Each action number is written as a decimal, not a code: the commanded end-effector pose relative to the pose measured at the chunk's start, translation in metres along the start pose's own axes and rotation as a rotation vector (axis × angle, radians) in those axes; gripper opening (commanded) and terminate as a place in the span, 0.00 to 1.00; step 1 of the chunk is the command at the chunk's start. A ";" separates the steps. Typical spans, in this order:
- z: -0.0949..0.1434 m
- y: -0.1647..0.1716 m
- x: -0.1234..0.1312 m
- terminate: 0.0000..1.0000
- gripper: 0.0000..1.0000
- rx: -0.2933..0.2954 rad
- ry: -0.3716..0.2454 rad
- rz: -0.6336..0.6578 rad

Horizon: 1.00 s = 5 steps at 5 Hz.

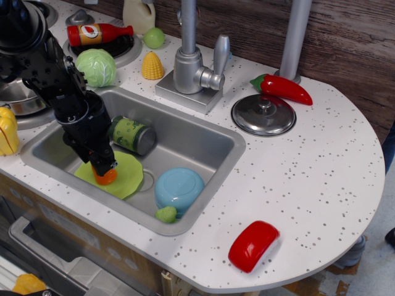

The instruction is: Take carrot off plate

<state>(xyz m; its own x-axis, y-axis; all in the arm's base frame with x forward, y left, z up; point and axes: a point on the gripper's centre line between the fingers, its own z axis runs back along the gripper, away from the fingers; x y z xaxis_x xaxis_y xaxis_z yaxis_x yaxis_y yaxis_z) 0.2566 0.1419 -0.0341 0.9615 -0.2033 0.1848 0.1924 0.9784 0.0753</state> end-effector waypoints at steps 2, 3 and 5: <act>0.046 -0.032 0.012 0.00 0.00 0.012 0.018 0.053; 0.038 -0.057 0.008 0.00 0.00 0.010 0.005 0.081; 0.015 -0.073 0.003 0.00 0.00 0.019 -0.010 0.108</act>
<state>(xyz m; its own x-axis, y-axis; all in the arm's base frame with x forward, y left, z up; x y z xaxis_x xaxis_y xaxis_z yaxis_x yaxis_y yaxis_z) 0.2370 0.0666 -0.0296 0.9832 -0.1001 0.1526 0.0921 0.9940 0.0584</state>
